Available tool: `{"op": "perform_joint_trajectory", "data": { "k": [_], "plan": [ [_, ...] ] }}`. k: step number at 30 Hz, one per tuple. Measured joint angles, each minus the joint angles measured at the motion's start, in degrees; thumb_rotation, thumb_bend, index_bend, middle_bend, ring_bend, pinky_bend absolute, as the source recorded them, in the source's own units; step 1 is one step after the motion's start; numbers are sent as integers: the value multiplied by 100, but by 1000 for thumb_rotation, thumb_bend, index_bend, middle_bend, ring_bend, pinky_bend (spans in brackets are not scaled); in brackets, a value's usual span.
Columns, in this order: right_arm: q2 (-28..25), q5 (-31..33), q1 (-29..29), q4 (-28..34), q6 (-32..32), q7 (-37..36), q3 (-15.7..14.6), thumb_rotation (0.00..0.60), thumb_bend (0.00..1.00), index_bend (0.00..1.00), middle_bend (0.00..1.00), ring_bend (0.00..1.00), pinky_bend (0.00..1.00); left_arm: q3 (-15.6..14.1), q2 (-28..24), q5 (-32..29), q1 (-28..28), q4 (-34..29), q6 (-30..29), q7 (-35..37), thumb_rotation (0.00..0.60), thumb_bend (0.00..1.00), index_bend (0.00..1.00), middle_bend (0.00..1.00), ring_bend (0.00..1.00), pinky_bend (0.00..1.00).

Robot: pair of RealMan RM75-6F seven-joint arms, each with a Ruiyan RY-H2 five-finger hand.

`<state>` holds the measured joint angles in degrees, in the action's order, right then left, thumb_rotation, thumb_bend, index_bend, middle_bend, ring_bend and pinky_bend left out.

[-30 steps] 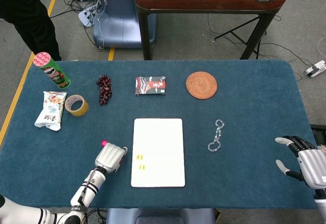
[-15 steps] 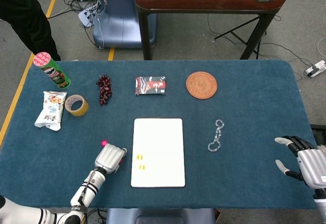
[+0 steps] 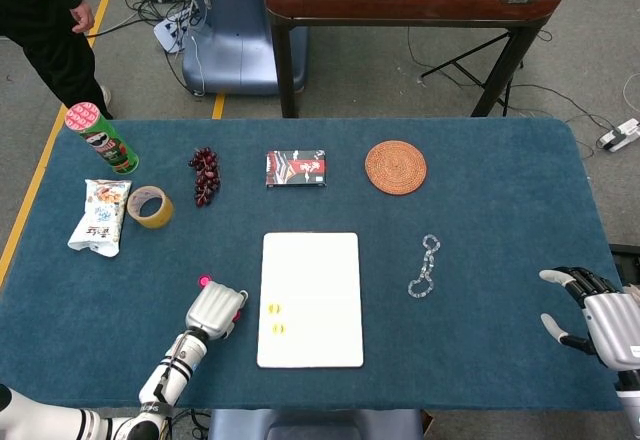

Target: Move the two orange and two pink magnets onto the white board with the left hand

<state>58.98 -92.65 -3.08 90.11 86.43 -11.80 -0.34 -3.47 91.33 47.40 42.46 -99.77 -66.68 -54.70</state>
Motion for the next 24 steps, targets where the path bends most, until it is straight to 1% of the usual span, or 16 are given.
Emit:
{"op": "perform_joint_trajectory", "data": {
  "k": [11, 18, 24],
  "plan": [
    [4, -4, -3, 3, -4, 13, -3, 600, 261, 281, 287, 228, 329, 32, -25, -53, -27, 43, 6, 1, 600, 315, 536, 1000, 1000, 1000],
    [5, -2, -3, 8, -8, 21, -5, 600, 261, 281, 287, 228, 329, 48, -4, -17, -43, 87, -2, 20, 600, 315, 575, 1000, 1000, 1000],
    [5, 0, -4, 2, -7, 17, -3, 600, 261, 281, 287, 228, 329, 60, 3, 24, -62, 91, -23, 28, 600, 317, 587, 1000, 1000, 1000]
  ]
}}
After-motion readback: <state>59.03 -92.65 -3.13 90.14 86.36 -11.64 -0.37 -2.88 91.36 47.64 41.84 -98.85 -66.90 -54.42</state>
